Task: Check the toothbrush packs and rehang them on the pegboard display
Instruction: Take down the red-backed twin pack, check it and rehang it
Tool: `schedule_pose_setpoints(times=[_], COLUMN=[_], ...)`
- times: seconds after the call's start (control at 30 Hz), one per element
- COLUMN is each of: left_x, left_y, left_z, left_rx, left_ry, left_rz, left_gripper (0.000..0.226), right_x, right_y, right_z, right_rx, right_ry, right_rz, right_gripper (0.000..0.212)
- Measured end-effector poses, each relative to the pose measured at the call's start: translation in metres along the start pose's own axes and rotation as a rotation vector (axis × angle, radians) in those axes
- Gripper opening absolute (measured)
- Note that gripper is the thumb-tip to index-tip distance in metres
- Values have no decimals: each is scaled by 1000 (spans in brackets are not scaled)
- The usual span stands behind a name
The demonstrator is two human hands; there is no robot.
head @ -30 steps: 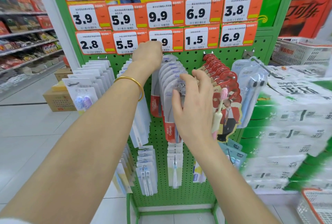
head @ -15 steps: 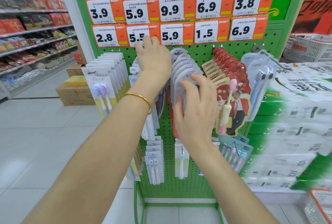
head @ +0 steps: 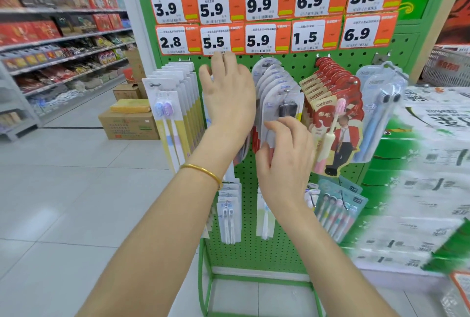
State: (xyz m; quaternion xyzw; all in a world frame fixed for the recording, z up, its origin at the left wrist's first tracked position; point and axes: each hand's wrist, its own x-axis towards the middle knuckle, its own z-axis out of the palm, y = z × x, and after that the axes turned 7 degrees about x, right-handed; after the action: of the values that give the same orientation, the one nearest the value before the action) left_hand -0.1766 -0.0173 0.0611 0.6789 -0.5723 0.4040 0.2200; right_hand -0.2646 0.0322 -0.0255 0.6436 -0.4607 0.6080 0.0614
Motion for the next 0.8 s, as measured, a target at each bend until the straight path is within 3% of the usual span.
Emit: schedule_pose_setpoints(times=[0.2, 0.37, 0.43, 0.53, 0.63, 0.8], left_x=[-20, -42, -52, -68, -79, -103], left_y=[-12, -17, -23, -32, -36, -20], left_z=[-12, -20, -22, -30, -31, -15], left_rx=[-102, -155, -260, -542, -782, -1071], left_ry=[-81, -14, 17, -123, -252, -406], left_rz=[-62, -155, -176, -170, -189, -298], left_gripper=[28, 13, 10, 11, 10, 12], right_x=[-9, -16, -18, -24, -33, -53], right_y=[1, 5, 9, 16, 26, 48], right_z=[3, 6, 6, 0, -9, -27], right_rx=[134, 257, 303, 360, 459, 683], right_ry=[-53, -147, -186, -280, -411, -551], right_rz=[70, 167, 220, 318, 411, 594], right_gripper=[38, 41, 41, 42, 9, 46])
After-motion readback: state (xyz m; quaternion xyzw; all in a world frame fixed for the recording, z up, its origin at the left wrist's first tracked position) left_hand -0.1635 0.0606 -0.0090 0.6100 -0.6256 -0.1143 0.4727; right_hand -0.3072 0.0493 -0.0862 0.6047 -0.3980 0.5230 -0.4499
